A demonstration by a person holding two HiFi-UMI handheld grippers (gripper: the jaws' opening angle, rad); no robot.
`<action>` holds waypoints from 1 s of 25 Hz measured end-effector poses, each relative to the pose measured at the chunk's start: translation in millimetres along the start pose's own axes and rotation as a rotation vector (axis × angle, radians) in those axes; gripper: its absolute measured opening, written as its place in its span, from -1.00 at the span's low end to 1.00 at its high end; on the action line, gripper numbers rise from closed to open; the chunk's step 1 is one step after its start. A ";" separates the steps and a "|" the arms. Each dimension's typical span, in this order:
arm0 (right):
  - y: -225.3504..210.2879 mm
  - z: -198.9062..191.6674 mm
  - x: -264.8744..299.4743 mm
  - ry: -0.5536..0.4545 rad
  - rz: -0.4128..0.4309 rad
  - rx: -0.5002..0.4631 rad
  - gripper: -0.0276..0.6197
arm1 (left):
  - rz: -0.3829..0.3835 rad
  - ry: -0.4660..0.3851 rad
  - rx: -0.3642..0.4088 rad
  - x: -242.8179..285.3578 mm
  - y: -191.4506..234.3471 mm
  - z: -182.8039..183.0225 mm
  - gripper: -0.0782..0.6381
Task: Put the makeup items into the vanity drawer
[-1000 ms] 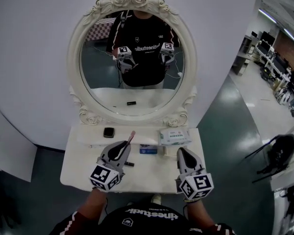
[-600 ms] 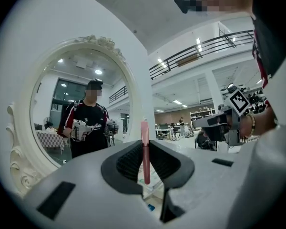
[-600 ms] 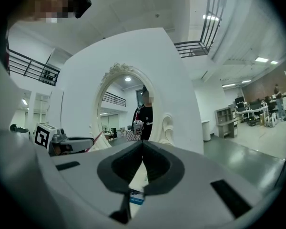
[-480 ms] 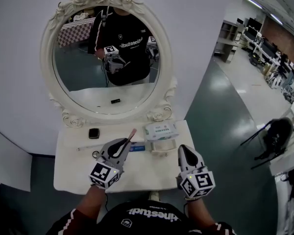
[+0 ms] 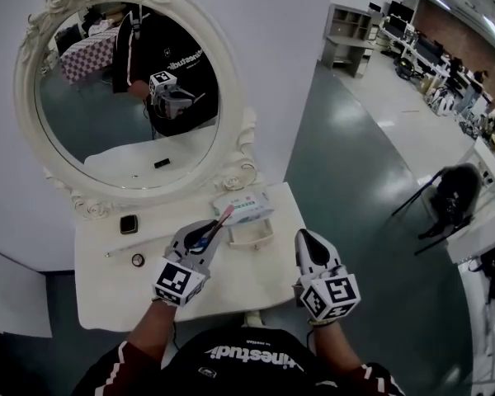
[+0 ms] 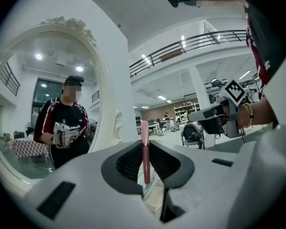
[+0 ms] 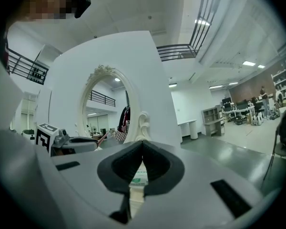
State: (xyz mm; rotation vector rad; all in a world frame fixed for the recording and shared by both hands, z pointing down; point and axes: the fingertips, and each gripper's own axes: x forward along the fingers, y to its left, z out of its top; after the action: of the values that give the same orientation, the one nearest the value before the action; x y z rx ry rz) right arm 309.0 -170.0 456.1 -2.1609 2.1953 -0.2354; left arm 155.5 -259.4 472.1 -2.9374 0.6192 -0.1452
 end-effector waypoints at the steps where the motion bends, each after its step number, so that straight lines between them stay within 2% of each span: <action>1: -4.3 -1.9 -1.0 0.002 -0.006 0.004 -0.91 | -0.014 0.007 0.010 6.9 -4.5 -2.5 -0.65; 7: -26.2 -8.9 -3.9 0.023 -0.033 0.007 -0.91 | -0.082 0.060 0.051 43.5 -29.9 -27.2 -0.65; 12: -40.3 -11.0 -4.4 0.037 -0.043 0.014 -0.91 | -0.124 0.142 0.107 68.4 -46.5 -59.5 -0.65; 19: -54.8 -25.0 1.0 0.070 -0.045 0.026 -0.91 | -0.168 0.225 0.129 94.1 -58.3 -100.5 -0.65; 25: -61.5 -28.7 7.8 0.087 -0.043 0.029 -0.91 | -0.201 0.281 0.110 109.8 -64.8 -131.1 -0.65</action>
State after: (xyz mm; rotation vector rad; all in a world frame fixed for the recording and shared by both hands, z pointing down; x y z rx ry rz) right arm 365.6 -176.3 493.8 -2.2246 2.1763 -0.3676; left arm 265.1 -260.2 618.5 -2.8880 0.3319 -0.6014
